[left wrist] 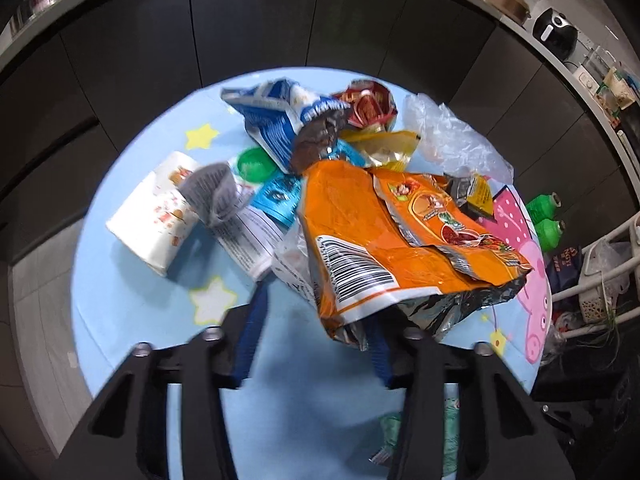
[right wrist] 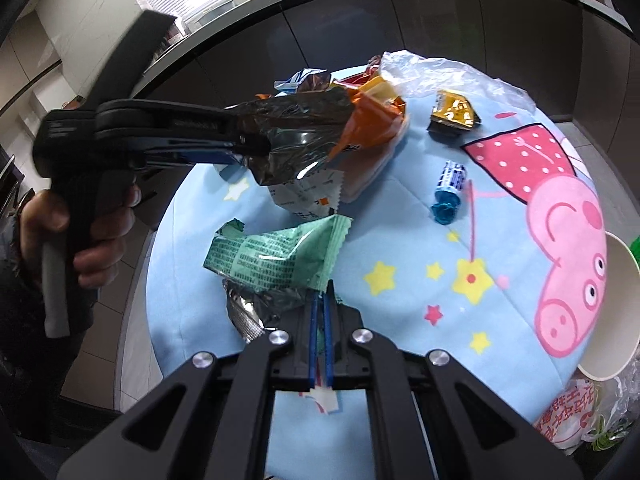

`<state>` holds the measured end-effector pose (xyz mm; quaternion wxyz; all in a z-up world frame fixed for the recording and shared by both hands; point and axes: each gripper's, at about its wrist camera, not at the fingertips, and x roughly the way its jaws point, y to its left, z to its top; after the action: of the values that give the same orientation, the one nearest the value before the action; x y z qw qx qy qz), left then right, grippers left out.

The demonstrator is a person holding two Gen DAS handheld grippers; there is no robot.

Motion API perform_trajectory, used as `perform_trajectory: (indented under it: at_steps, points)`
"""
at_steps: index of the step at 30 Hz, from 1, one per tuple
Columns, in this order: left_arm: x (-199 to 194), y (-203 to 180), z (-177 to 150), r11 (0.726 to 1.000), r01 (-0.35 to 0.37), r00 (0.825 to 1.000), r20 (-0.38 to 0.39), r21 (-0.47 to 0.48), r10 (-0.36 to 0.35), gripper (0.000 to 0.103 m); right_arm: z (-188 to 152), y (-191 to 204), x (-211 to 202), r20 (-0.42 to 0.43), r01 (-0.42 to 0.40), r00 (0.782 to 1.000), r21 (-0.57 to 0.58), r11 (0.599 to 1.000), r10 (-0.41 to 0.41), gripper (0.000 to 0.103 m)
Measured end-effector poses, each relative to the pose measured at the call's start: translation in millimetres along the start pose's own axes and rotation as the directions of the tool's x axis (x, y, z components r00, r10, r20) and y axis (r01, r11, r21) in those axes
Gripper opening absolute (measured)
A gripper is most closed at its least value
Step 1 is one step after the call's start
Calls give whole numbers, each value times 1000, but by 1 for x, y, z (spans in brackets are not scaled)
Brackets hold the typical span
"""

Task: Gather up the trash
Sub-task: 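Grasp the green wrapper with the right tool while the left tool grasps the orange chip bag, then carry both wrappers over the white bin and open both tools to drop them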

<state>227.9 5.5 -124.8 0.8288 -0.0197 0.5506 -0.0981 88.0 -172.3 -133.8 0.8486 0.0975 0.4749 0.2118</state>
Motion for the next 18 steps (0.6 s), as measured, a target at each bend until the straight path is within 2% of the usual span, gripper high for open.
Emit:
perform_trajectory:
  at_steps: [1,2,4,7,12,18]
  points:
    - [3,-1,0,1000,16,1000,-13,3,-16,7,-1,-2,-4,6,5,1000,2,1000,-5,4]
    - [2,-1,0,1000,25,1000,-17,5,-25,5,-1,-3,-8,12,8,1000,3,1000,-9,4]
    - [-10,-3,-4,1000,28,1000,9,2,-28,4,-3,-7,-20,34,9,999,9,1000,-10,4]
    - [-47,-13,-16,999,25,997,68,47,-28,2,-3,-14,-37,72,13,997,25,1000,-15,4]
    - [-109,-36,-31,993,7,985,172,114,-27,2,-4,-33,-77,158,33,987,59,998,-42,4]
    - [-145,-81,-26,985,34,968,239,170,-74,2,-15,-68,-119,236,81,965,131,988,-110,5]
